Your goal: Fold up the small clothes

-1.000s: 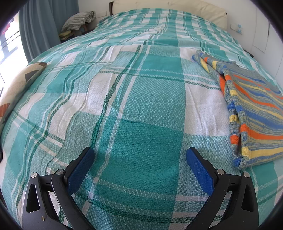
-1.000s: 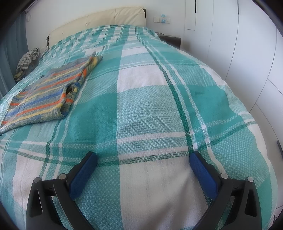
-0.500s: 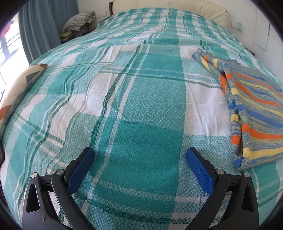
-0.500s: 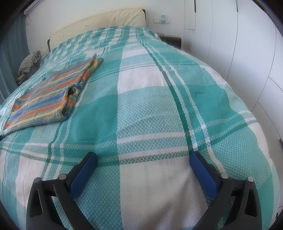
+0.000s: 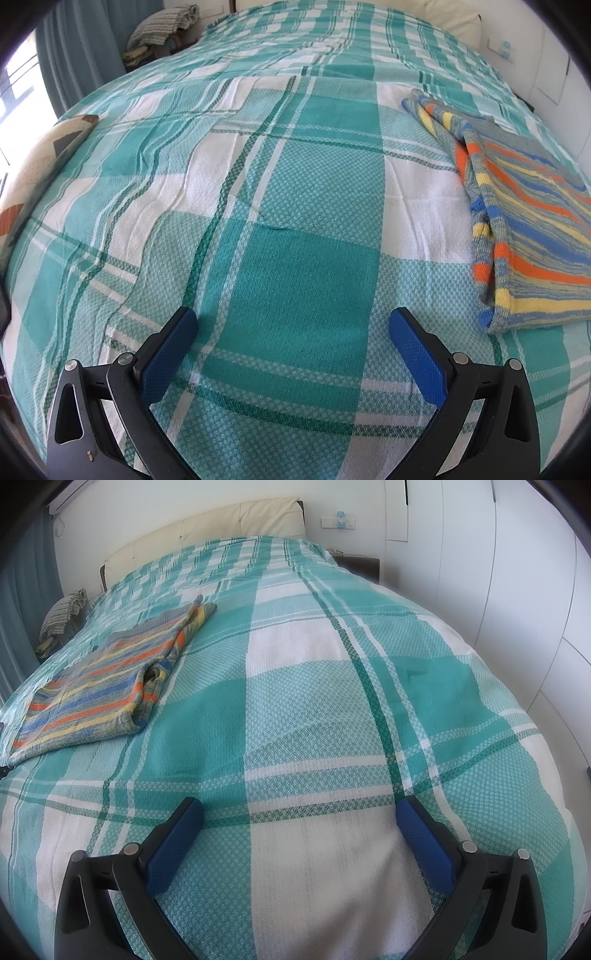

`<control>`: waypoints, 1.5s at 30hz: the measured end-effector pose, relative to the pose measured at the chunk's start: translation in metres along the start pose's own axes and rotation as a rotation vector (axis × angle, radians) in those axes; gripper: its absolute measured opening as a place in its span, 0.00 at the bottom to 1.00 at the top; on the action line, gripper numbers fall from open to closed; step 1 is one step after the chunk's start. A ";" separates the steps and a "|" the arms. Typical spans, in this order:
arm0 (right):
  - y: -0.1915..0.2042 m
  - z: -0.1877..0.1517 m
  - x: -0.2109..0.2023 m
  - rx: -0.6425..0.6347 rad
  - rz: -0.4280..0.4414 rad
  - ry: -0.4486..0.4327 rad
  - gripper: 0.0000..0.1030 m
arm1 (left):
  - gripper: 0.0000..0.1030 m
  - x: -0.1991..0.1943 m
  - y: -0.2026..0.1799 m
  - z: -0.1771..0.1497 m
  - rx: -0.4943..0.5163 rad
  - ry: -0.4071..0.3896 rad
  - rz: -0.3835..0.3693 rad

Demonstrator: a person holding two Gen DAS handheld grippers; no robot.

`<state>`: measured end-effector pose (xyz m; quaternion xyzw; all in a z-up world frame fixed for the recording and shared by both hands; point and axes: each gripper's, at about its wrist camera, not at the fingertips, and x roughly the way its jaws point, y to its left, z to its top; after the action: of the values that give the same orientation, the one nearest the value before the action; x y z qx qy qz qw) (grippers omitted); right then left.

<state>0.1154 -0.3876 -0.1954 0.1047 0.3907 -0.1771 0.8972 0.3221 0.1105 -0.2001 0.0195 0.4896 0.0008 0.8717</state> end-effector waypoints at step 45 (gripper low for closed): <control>0.060 0.212 0.133 0.026 0.545 0.371 0.72 | 0.61 -0.073 -0.399 -0.047 0.664 -0.130 -0.442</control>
<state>0.3640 -0.4336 -0.1475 0.2474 0.5028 0.0868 0.8237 0.2372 -0.2884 -0.1763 0.1943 0.3994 -0.3463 0.8263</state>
